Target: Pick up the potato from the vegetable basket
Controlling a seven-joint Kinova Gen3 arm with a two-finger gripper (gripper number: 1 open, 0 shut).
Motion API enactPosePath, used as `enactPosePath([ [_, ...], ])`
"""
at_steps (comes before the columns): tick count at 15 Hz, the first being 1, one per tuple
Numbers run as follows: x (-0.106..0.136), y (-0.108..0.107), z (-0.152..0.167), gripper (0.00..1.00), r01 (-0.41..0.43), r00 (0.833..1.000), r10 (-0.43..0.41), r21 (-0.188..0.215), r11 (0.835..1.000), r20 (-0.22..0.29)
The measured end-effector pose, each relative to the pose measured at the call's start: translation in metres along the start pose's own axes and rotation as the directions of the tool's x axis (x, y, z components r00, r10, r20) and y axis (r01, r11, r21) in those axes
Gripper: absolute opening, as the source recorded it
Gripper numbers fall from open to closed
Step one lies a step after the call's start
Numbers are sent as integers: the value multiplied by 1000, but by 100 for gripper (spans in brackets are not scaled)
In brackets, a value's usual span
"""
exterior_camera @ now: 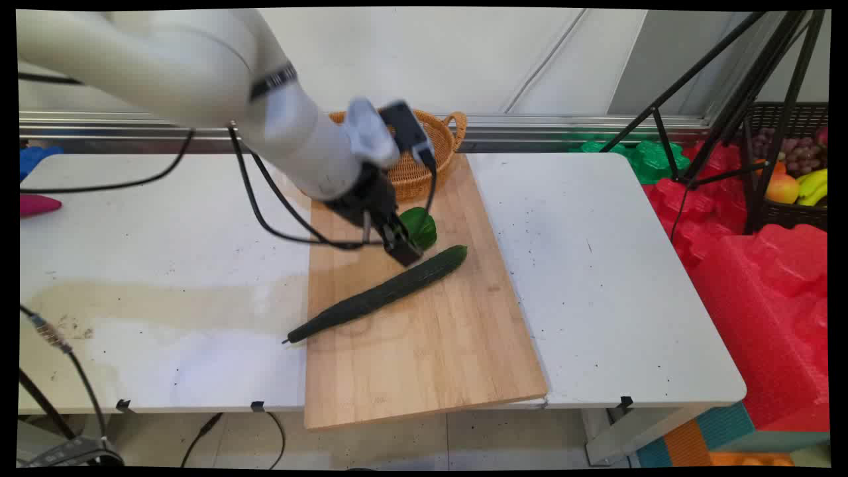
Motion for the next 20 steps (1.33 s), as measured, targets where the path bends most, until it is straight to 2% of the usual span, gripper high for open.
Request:
enactPosePath([
  [4,7,-27,-26,100,28,999,-27,32,999,-36],
  [7,16,-62,-40,100,56,997,-51,80,995,-58],
  [10,22,-102,-41,100,94,994,-84,146,985,-69],
  [12,25,-130,-35,100,122,991,-110,193,974,-70],
  [15,28,-161,-21,100,152,988,-140,246,957,-63],
  [17,31,-185,-5,100,172,985,-165,288,942,-49],
  [20,33,-213,23,100,190,981,-193,328,926,-22],
])
